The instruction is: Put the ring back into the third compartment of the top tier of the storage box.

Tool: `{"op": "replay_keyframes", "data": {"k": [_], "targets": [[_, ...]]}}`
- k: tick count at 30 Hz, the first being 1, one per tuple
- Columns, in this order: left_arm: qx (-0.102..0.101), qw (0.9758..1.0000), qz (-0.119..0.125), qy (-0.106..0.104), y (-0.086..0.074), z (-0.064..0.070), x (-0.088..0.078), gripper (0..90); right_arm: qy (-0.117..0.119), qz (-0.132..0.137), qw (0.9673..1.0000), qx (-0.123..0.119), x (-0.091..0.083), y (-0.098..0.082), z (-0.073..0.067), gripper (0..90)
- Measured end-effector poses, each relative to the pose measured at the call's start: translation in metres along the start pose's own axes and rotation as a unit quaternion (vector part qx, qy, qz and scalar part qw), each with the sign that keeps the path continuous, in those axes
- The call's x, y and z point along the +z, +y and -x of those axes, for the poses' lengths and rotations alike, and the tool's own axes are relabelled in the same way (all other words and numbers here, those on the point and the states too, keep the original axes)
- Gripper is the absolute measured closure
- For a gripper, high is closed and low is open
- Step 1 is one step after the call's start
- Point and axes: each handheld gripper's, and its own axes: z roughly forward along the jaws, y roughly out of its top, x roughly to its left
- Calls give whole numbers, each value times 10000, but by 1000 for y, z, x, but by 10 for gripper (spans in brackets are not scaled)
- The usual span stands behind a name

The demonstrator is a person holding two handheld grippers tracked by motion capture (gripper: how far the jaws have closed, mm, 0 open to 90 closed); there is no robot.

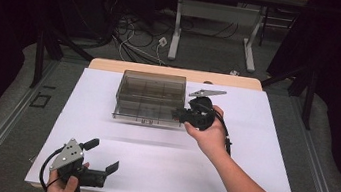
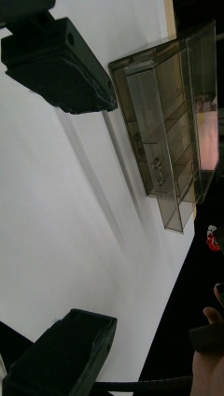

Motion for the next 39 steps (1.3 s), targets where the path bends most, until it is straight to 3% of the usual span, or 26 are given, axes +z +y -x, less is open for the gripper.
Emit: {"op": "replay_keyframes", "data": {"k": [14,39], "targets": [[2,10000,1,-5,0,0,0,2,-84,0,9998,168,14,2,7,727],[-10,10000,1,-22,0,-1,0,2,-248,-52,9995,193,40,-1,14,727]]}}
